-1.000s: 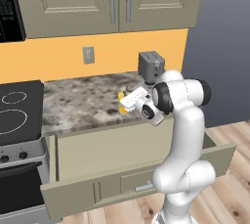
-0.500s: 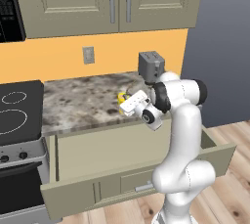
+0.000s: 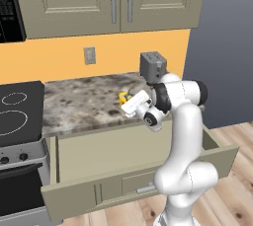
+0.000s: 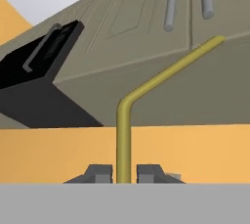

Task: Pick up the straw from the left drawer and put it inside the smoothie cup.

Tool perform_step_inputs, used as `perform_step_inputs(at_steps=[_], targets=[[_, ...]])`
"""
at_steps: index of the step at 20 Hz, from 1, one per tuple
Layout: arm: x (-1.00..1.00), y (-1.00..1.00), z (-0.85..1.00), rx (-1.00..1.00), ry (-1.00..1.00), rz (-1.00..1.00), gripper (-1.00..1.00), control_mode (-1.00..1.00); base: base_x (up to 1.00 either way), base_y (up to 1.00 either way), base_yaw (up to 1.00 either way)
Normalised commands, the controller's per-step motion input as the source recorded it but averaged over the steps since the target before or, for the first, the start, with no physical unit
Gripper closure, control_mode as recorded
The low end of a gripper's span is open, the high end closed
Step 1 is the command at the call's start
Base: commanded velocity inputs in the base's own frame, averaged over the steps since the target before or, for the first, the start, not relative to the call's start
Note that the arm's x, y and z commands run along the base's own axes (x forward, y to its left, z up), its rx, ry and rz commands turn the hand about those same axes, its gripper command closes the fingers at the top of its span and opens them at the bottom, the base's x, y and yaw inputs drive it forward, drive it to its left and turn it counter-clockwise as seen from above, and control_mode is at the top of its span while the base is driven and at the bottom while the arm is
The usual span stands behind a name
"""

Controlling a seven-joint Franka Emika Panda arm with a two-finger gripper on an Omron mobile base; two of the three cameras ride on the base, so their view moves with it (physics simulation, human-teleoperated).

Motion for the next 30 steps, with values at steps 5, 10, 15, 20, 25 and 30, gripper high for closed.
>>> perform_step_inputs(at_steps=[5,10,15,20,25,30], targets=[[-0.01,0.00,0.18,0.00,-0.06,0.00,1.00,-1.00,0.00,0.00,0.00],[-0.20,0.00,0.15,0.00,0.00,0.00,1.00,-1.00,0.00,0.00,0.00],[-0.26,0.00,0.13,0.00,0.00,0.00,1.00,-1.00,0.00,0.00,0.00],[0.00,0.00,0.00,0.00,0.00,0.00,1.00,-1.00,0.00,0.00,0.00],[0.00,0.00,0.03,0.00,0.00,0.00,-1.00,-1.00,0.00,0.00,0.00],[0.00,-0.01,0.02,0.00,0.00,0.00,-1.00,-1.00,0.00,0.00,0.00]])
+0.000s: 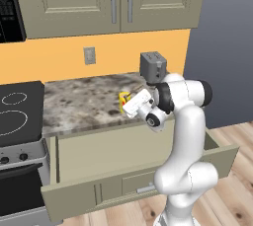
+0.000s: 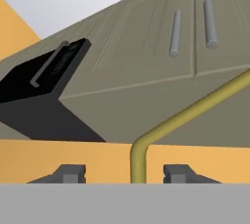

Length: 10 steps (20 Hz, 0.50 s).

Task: Pick up the straw from the left drawer and put it inside the smoothie cup.

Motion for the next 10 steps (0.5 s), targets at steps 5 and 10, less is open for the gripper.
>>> perform_step_inputs(at_steps=[5,10], targets=[[0.00,-0.07,0.00,0.00,0.00,-0.01,-1.00,-1.00,0.00,0.00,0.00],[0.00,0.00,0.00,-0.01,0.02,-0.02,-1.00,-1.00,0.00,0.00,0.00]])
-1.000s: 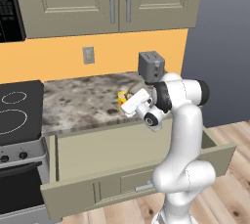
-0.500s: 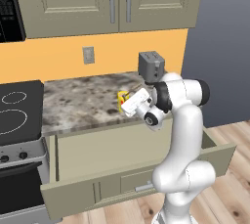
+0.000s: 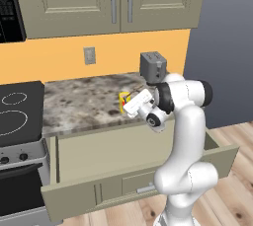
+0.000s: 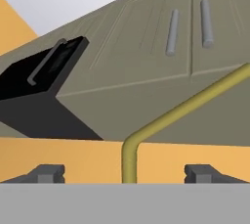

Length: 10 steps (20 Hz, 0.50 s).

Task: Pick up the straw from the left drawer and put it inside the smoothie cup.

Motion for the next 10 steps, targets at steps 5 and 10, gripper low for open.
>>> perform_step_inputs(at_steps=[5,10], targets=[[-0.03,0.00,0.07,-0.06,0.11,-0.05,-1.00,-1.00,0.00,0.00,0.00],[-0.07,0.07,0.06,-0.15,0.24,-0.09,-1.00,-1.00,0.00,0.00,0.00]])
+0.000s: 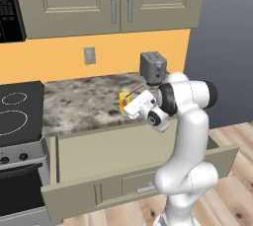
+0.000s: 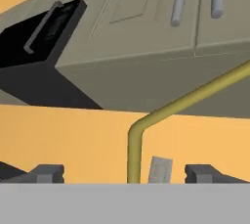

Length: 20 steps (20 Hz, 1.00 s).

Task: Pick up the straw from the left drawer and put it inside the smoothie cup.

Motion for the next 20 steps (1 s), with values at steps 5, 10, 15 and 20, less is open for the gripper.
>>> perform_step_inputs(at_steps=[5,10,15,20], targets=[[-0.05,0.02,0.06,-0.15,0.31,-0.10,-1.00,-1.00,0.00,0.00,0.00],[-0.18,0.00,0.09,-0.14,0.32,-0.10,-1.00,-1.00,0.00,0.00,0.00],[-0.47,0.00,0.05,-0.12,0.25,-0.11,-1.00,-1.00,0.00,0.00,0.00],[-0.93,-0.01,0.02,-0.09,0.16,-0.10,-1.00,-1.00,0.00,0.00,0.00]])
